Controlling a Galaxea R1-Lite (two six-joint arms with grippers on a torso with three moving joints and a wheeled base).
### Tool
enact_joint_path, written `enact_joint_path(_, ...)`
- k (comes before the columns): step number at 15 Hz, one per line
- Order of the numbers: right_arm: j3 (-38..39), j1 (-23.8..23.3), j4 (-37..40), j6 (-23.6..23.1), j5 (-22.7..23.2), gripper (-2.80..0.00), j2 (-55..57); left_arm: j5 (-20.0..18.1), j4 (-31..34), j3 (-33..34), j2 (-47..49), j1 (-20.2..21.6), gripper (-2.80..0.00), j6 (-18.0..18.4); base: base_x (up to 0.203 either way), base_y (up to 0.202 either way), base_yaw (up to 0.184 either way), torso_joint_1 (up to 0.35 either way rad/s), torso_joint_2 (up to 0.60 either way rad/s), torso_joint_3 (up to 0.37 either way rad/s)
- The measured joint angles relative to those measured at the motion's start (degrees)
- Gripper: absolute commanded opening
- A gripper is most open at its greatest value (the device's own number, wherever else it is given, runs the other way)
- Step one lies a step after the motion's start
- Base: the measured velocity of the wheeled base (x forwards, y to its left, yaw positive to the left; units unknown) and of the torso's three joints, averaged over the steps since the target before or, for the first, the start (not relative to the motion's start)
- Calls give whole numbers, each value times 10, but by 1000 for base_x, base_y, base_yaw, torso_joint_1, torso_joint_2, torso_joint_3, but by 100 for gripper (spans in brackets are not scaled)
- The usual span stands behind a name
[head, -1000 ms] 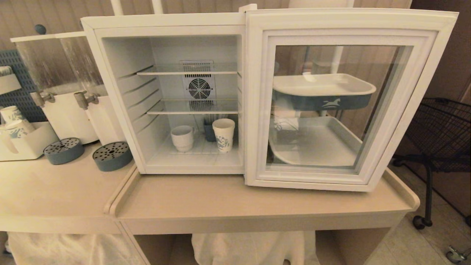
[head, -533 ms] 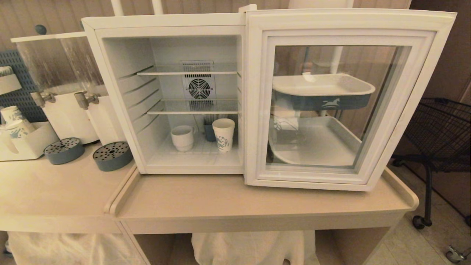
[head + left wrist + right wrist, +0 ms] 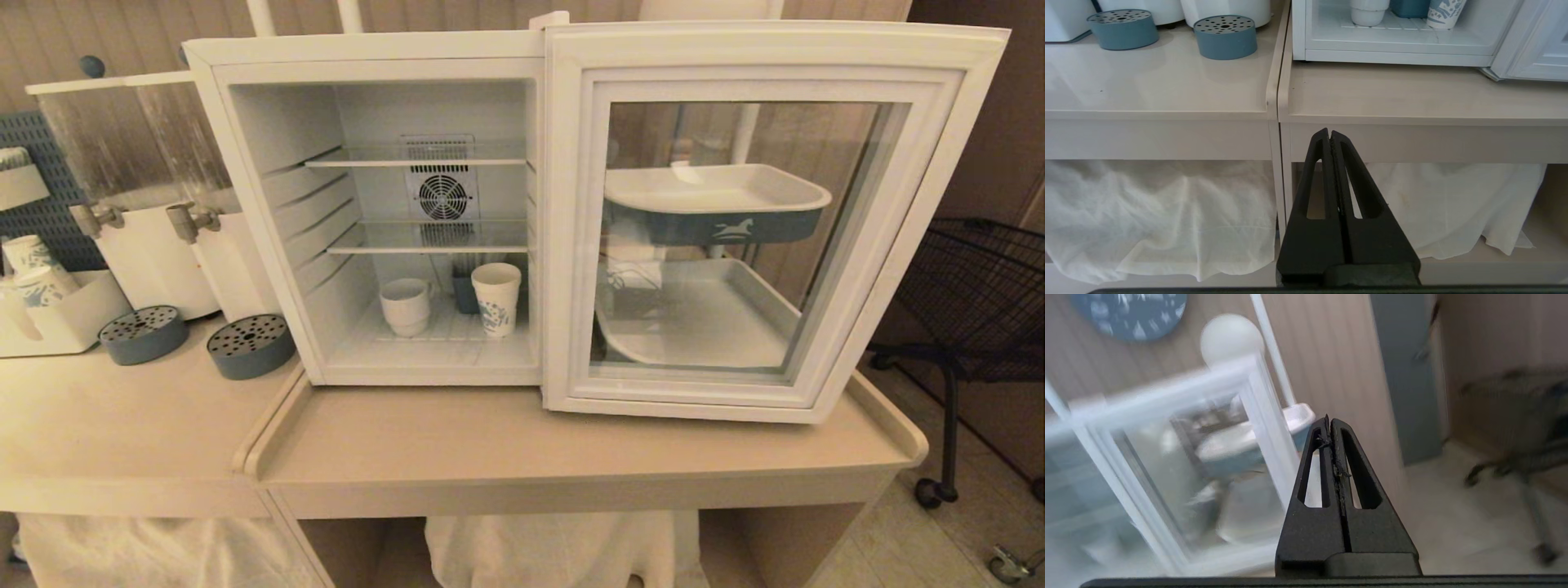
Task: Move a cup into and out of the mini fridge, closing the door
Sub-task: Close the freezer door
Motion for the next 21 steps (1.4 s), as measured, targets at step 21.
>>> enact_joint_path(21,-503,-551,-48,51,657,-280,753,0,0,0,0,0,-280,0,0,0,0,0,0,0)
